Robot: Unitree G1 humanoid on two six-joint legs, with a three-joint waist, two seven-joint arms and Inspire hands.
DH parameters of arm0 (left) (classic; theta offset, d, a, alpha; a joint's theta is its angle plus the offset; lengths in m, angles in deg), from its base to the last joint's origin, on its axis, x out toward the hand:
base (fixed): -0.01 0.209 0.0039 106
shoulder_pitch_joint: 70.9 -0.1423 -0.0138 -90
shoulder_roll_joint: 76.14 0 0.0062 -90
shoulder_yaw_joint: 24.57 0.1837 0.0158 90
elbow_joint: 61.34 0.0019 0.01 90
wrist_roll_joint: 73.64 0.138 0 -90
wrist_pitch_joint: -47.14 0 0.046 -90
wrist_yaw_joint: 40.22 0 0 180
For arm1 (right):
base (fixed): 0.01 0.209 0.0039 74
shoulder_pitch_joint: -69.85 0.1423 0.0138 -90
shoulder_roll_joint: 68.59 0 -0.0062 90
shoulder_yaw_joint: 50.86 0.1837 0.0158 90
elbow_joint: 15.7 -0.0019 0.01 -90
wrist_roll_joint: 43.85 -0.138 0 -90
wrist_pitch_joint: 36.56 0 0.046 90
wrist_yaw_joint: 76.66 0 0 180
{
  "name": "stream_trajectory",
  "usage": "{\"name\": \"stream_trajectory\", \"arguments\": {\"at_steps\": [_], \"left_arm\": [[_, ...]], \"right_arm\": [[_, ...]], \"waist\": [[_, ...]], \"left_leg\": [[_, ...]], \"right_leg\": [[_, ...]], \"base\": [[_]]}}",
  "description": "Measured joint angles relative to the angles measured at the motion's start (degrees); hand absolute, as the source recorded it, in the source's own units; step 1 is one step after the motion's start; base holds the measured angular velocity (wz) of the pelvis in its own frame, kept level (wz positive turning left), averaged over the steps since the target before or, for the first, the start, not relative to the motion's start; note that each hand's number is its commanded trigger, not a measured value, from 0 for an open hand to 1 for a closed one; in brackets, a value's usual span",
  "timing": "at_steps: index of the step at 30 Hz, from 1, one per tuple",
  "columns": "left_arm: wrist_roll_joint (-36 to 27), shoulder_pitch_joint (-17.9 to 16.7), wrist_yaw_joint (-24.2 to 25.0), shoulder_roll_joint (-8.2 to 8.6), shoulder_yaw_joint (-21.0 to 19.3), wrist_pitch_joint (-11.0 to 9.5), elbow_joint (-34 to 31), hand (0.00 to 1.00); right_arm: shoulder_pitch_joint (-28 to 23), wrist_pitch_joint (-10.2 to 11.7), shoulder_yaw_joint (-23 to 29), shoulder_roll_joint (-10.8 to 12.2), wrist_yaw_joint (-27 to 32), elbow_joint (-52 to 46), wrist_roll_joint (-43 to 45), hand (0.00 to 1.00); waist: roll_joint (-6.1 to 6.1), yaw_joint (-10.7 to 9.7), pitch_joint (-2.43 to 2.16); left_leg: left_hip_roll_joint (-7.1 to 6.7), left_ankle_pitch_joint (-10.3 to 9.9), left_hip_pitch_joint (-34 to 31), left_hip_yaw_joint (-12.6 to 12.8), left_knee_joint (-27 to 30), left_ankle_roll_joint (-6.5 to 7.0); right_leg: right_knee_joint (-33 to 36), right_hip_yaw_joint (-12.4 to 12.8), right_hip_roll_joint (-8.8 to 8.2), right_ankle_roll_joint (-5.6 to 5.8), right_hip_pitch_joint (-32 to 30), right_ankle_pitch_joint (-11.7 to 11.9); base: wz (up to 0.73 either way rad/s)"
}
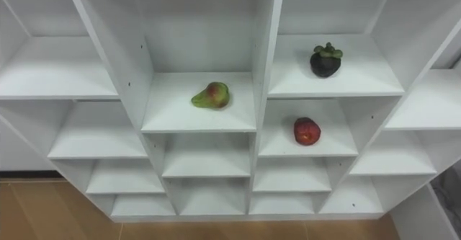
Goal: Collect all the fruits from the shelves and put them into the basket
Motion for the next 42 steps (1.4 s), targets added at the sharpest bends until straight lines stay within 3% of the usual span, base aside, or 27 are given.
{"name": "stream_trajectory", "arguments": {"at_steps": [8, 11, 19, 22, 32, 37, 42], "left_arm": [[0.0, -0.4, -2.2, -0.07, 0.8, -1.7, -1.2, 1.00], [-0.3, -0.1, -2.2, -0.05, 2.4, -2.6, -1.5, 1.00], [-0.7, -0.3, -2.1, -0.16, 5.1, -4.5, -3.3, 1.00], [-0.7, -0.2, -2.1, -0.19, 5.1, -5.6, -3.9, 1.00], [-0.8, -0.6, -2.1, -0.68, 5.1, -8.1, -1.8, 1.00], [-0.8, -1.6, -1.6, -0.72, 5.1, -8.1, -1.7, 1.00], [-0.8, -1.9, -0.8, -0.83, 5.4, -8.1, -1.7, 1.00]], "right_arm": [[-6.3, 5.8, -0.1, 0.9, 3.0, -18.3, -3.4, 0.00], [-8.0, 6.3, -0.3, 1.9, 3.7, -24.9, -3.6, 0.00], [-8.8, 8.2, -2.4, 1.6, 5.3, -41.1, -4.7, 0.00], [-9.0, 10.6, -3.0, 1.7, 5.3, -46.3, -5.8, 0.00], [-10.3, 12.6, -3.0, 1.5, 7.3, -61.3, -4.6, 0.00], [-10.8, 12.8, -2.8, 1.3, 8.3, -68.8, -4.5, 0.00], [-10.7, 14.9, -2.8, 1.1, 10.7, -72.7, -4.5, 0.00]], "waist": [[0.17, 0.1, -0.08], [0.40, 0.1, -0.06], [1.00, -0.1, -0.06], [1.12, -0.2, -0.06], [1.29, 0.0, -0.36], [1.19, -0.3, -0.36], [0.59, -0.2, -0.32]], "left_leg": [[0.17, 0.0, -0.6, 1.4, 0.0, -0.01], [0.29, 0.0, -0.7, 1.8, 0.0, -0.02], [0.66, 0.0, -0.8, 2.6, 0.0, -0.09], [0.64, 0.0, -0.9, 2.6, 0.0, -0.09], [0.65, 0.0, -2.1, 3.4, 0.0, -0.08], [0.65, 0.0, -2.2, 3.6, -0.1, -0.08], [0.65, 0.0, -1.8, 3.6, 0.0, -0.08]], "right_leg": [[0.1, 0.4, 0.08, -0.02, -0.6, 0.0], [0.1, 0.5, 0.16, -0.08, -0.8, 0.1], [0.3, 1.4, 0.54, -0.31, -1.4, 0.5], [0.2, 1.5, 0.53, -0.28, -1.4, 0.5], [0.5, 1.8, 0.49, -0.26, -3.2, 0.5], [0.4, 1.8, 0.49, -0.26, -3.3, 0.5], [0.4, 1.7, 0.49, -0.26, -2.8, 0.5]], "base": [[-0.02], [-0.01], [-0.06], [0.00], [-0.03], [0.00], [0.00]]}}
